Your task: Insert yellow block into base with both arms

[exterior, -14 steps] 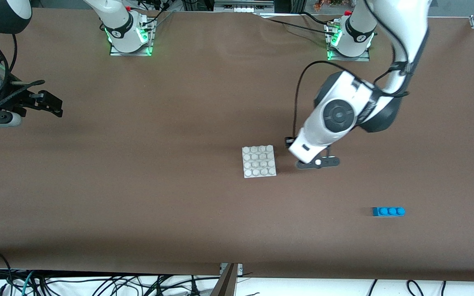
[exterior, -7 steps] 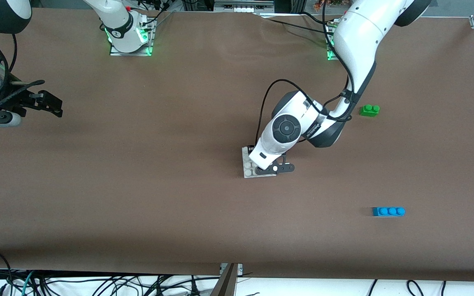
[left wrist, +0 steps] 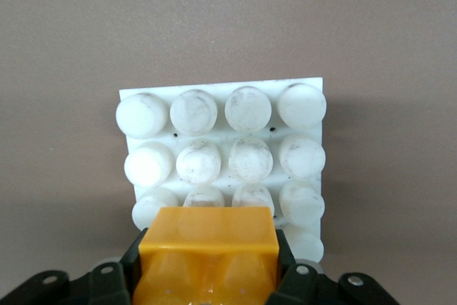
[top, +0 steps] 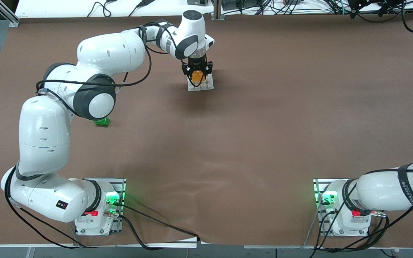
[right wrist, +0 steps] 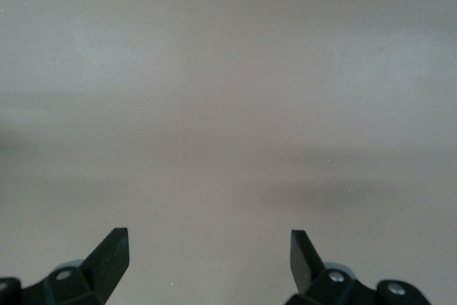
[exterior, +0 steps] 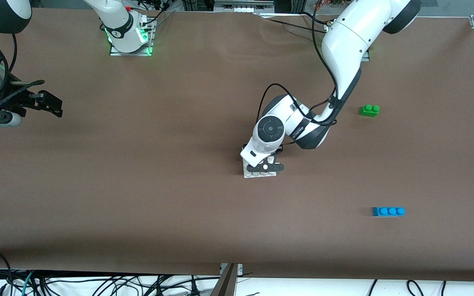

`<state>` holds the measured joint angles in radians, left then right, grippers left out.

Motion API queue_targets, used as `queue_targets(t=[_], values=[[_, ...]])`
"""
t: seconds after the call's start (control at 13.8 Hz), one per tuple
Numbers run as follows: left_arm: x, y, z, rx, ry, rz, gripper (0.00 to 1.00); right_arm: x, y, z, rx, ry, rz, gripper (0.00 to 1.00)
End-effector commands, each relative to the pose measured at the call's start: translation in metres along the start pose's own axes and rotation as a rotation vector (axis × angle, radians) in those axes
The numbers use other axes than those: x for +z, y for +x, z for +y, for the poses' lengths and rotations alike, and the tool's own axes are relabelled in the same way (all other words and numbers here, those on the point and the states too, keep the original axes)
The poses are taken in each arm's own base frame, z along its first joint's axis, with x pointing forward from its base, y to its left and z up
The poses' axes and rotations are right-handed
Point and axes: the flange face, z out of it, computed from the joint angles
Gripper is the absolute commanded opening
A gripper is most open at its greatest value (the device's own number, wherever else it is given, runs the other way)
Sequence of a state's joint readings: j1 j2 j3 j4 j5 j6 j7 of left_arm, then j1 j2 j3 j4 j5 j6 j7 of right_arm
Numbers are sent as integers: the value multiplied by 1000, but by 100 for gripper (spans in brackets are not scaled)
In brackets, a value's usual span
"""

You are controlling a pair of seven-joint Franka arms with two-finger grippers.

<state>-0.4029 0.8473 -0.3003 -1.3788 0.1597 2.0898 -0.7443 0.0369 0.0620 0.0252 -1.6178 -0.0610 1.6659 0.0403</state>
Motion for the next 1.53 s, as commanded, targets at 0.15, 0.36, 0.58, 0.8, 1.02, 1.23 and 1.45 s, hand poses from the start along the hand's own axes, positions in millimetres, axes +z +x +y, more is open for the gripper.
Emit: queue_targets(t=[0.15, 0.36, 0.58, 0.8, 1.02, 1.23, 1.45], values=[[4, 9, 4, 20, 1, 46, 13, -5, 1, 1, 6, 1, 0, 100], [11, 11, 5, 24, -6, 58, 14, -5, 1, 0, 5, 12, 0, 100], [18, 11, 3, 47, 25, 73, 14, -5, 1, 0, 4, 13, -2, 100], [19, 10, 4, 47, 25, 71, 14, -5, 1, -1, 9, 15, -1, 100], [21, 7, 8, 50, 23, 63, 14, -5, 1, 0, 10, 13, -2, 100], [25, 6, 8, 51, 29, 57, 15, -5, 1, -1, 13, 15, -2, 100], [27, 5, 6, 47, 34, 47, 16, -4, 0, -1, 15, 15, -11, 100]])
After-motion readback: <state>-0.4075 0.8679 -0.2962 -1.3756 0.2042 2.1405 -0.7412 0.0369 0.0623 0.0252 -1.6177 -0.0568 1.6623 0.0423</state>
